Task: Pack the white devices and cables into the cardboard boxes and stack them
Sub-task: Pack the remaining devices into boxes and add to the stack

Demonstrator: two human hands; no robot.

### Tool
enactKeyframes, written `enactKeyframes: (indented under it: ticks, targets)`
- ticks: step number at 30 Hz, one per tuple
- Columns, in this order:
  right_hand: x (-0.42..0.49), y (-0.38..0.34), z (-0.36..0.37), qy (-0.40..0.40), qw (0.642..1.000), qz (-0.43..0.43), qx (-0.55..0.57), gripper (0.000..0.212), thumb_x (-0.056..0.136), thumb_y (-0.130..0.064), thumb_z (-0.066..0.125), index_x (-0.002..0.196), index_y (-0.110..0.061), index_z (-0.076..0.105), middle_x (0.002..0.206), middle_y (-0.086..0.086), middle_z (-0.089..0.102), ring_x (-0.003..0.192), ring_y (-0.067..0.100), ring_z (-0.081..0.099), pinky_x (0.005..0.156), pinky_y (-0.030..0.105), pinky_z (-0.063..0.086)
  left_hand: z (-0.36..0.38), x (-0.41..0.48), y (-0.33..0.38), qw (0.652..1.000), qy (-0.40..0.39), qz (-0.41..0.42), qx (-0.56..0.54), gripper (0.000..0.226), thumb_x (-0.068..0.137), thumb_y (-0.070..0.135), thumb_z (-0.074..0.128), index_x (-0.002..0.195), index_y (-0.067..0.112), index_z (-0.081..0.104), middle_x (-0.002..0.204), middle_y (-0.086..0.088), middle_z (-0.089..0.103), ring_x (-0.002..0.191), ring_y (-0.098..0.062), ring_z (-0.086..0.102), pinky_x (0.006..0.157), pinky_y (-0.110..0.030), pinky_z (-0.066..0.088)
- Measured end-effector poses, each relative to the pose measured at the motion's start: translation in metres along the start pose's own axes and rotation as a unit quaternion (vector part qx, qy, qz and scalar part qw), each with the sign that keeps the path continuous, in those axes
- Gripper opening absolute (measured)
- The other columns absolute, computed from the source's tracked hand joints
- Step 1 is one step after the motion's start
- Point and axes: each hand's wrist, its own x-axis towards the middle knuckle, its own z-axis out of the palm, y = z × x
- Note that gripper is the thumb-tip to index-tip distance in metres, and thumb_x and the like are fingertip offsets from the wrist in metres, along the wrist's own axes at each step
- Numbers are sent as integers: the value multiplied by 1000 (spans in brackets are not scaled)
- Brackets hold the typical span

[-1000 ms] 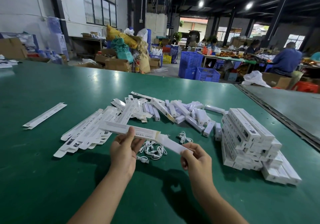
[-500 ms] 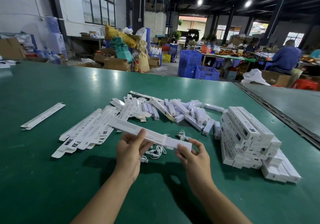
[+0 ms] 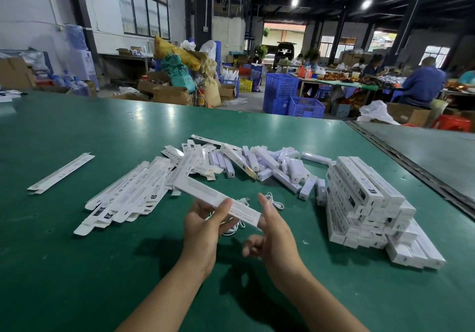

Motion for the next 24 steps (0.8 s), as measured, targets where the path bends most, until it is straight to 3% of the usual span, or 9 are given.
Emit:
enactKeyframes:
  ticks: [3,6,8,10,11,13,16,21,24]
  targets:
    - [3,0,-2,-62,998,-28,0,49,86,-72,43,132,-56,35,123,-12,68,46,20,57,53,30,40,-4,7,7,1000,7,-11,-18,25,77,14,72,95,5,58,94,-18,73,86,-29,75,66,-30,61]
    - [15,6,-9,61,982,-118,-136,23,101,-37,48,122,-38,54,107,1,72,55,15,60,52,25,44,-11,16,16,997,57,-2,-56,20,80,11,71,95,7,58,92,-14,74,80,-25,75,66,-32,63]
    - [28,17,-21,73,891,-202,-400,35,96,-9,51,122,-31,60,119,-1,65,88,7,62,75,26,48,-18,22,22,993,93,7,-74,15,85,9,70,94,11,59,93,-10,73,78,-22,74,69,-33,63]
    - [37,29,-30,-43,763,-199,-614,45,96,-10,48,138,-26,52,147,-1,43,131,15,41,103,32,40,-24,27,26,990,119,9,-79,11,90,9,68,96,12,59,98,-10,72,80,-21,73,70,-34,63]
    - [40,33,-32,-72,722,-190,-661,44,98,-17,48,141,-27,49,151,-2,38,138,20,32,107,37,37,-25,28,27,989,126,8,-78,11,91,10,68,98,12,59,100,-10,72,81,-21,73,71,-34,63]
    - [39,32,-30,-65,689,-225,-686,34,97,-31,55,131,-29,59,139,-6,52,135,23,38,104,40,40,-28,30,27,988,130,7,-76,14,92,10,68,102,11,59,101,-9,71,82,-21,72,74,-35,63]
    - [34,25,-26,-1,642,-286,-711,20,82,-41,71,95,-25,72,114,-4,65,122,25,54,97,41,48,-30,29,28,988,131,5,-76,13,91,11,68,101,12,59,98,-7,72,79,-20,73,72,-35,63]
    - [27,19,-28,-26,625,-319,-712,20,82,-42,72,78,-22,68,109,-10,69,113,17,61,95,32,46,-31,30,30,988,133,1,-76,10,92,10,67,96,15,60,92,-4,73,73,-17,73,66,-30,63]
    - [24,16,-29,-74,662,-266,-696,18,91,-40,61,95,-23,65,102,-9,66,104,15,57,92,29,41,-32,29,30,988,134,0,-73,9,92,10,67,96,15,60,90,-5,73,70,-17,73,66,-31,63]
